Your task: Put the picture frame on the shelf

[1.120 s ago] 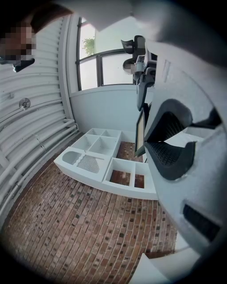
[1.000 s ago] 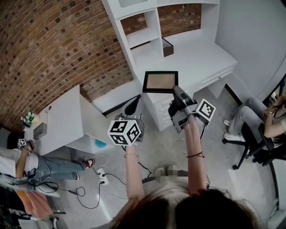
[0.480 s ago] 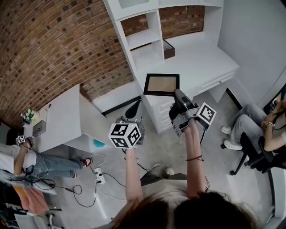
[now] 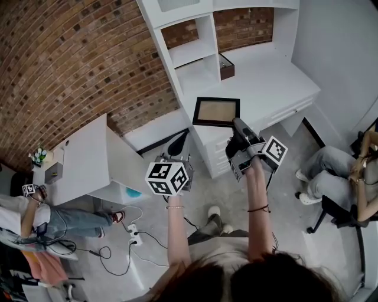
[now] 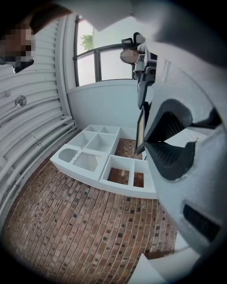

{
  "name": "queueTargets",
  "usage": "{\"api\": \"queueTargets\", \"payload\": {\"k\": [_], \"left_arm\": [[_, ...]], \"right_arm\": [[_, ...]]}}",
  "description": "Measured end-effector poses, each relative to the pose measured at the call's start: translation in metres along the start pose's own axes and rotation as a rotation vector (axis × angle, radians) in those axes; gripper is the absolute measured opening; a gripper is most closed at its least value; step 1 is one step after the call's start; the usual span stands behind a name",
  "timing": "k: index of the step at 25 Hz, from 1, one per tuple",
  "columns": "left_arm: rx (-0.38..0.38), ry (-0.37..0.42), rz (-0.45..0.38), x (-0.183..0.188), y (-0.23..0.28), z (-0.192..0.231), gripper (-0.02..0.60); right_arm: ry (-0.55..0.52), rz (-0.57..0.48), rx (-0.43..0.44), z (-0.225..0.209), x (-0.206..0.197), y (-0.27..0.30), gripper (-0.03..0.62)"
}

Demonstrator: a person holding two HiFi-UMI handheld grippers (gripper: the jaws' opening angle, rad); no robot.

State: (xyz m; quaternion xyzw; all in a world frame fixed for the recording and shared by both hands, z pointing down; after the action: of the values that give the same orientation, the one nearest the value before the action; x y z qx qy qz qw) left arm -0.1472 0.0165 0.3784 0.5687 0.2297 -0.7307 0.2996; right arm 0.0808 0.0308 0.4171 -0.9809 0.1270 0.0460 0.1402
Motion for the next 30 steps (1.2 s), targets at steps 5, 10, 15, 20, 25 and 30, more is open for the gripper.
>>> {"api": "queueTargets", "payload": {"k": [5, 10, 15, 20, 25, 30], "left_arm": [[-0.009, -0.003, -0.003, 0.003, 0.014, 0.016, 0.011], [-0.023, -0.007, 0.008, 0.004, 0.033, 0.037, 0.011], [-0.038, -0.009, 0.01, 0.009, 0.055, 0.053, 0.011], [-0.065, -0.006, 0.013, 0.012, 0.077, 0.062, 0.011], [-0.091, -0.004, 0.016, 0.016, 0.092, 0.071, 0.011], [-0.109, -0.012, 0.02, 0.02, 0.109, 0.079, 0.011]], "right_arm": [[-0.002, -0.008, -0.006, -0.01, 0.002, 0.016, 0.075], [0.002, -0.023, -0.011, -0.021, 0.005, 0.038, 0.075], [0.009, -0.037, -0.018, -0.03, 0.012, 0.057, 0.075], [0.005, -0.054, -0.031, -0.036, 0.021, 0.07, 0.075], [-0.001, -0.08, -0.034, -0.041, 0.027, 0.081, 0.075], [0.001, -0.085, -0.04, -0.043, 0.03, 0.096, 0.075]]}}
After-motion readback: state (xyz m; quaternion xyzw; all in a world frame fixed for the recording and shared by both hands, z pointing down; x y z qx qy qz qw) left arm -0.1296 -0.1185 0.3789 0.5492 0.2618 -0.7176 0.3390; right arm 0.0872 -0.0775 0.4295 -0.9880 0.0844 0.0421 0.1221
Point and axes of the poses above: the fingertips, and each gripper's own axes: y forward along the fingers, z to its left, x out of its top, the point moved 6 cm from there along -y, backward along the fingers, and after that the axes turned 6 degrees about -y, right-handed, at the moved point
